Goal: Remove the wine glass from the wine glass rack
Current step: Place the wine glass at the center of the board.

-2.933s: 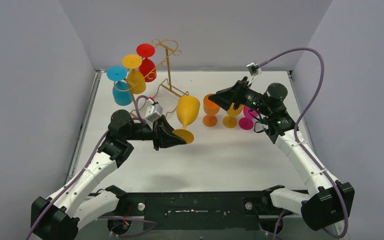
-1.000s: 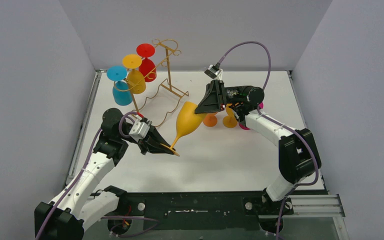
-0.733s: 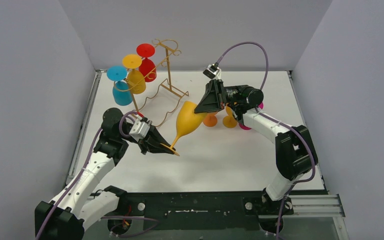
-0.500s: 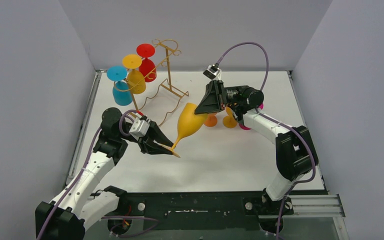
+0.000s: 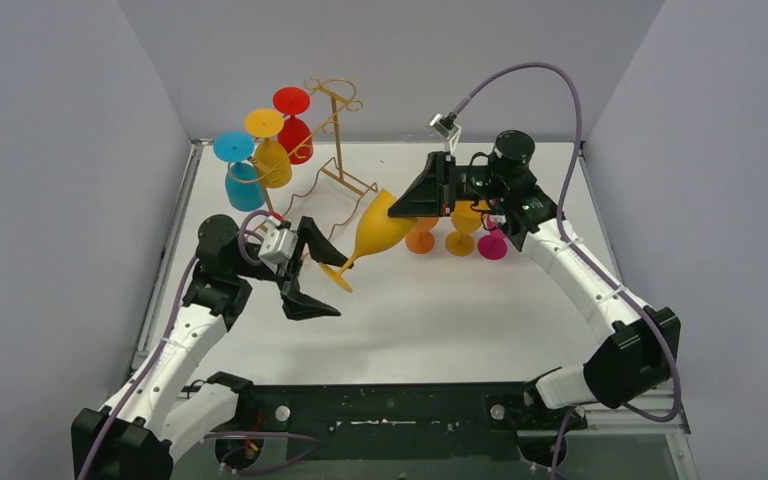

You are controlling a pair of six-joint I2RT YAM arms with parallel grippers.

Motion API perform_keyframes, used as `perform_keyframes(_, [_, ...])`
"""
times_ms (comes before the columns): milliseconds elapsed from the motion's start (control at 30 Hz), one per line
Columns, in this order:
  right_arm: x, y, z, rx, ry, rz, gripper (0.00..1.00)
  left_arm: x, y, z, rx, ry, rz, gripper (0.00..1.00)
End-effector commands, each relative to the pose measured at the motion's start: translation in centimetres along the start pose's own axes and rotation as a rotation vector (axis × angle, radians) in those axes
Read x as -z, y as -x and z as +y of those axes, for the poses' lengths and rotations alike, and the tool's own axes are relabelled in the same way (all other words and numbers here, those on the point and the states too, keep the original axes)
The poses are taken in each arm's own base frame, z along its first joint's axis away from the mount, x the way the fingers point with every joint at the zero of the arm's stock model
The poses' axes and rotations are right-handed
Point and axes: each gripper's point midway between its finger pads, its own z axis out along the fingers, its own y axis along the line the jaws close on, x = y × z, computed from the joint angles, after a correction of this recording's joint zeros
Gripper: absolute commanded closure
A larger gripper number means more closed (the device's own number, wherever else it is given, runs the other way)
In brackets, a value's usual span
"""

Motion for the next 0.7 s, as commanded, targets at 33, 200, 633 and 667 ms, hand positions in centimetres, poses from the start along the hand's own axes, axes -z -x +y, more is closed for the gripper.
perform_keyframes(33, [1.8,-3.1,-5.9,0.031,-0.328,0.052,1.0,0.6,3.1,1.5,-0.044,0.141,-0.031,0.03])
perform_keyframes(200, [1.8,-3.7,-6.5,0.072,-0.405,0.021,1.0,1.6,2.8,3.6,0.005,0.296,-0.03,0.03])
perform_keyframes(633, [5.8,-5.7,-13.3,0.264,-1.048,-0.048,1.0,3.9,4.0,7.7,0.067,0.611,-0.083,0.03])
perform_keyframes(667, [6.2,-5.7,-13.7,0.247,-1.081,-0.073,1.0,3.9,4.3,7.7,0.069,0.611,-0.09,0.03])
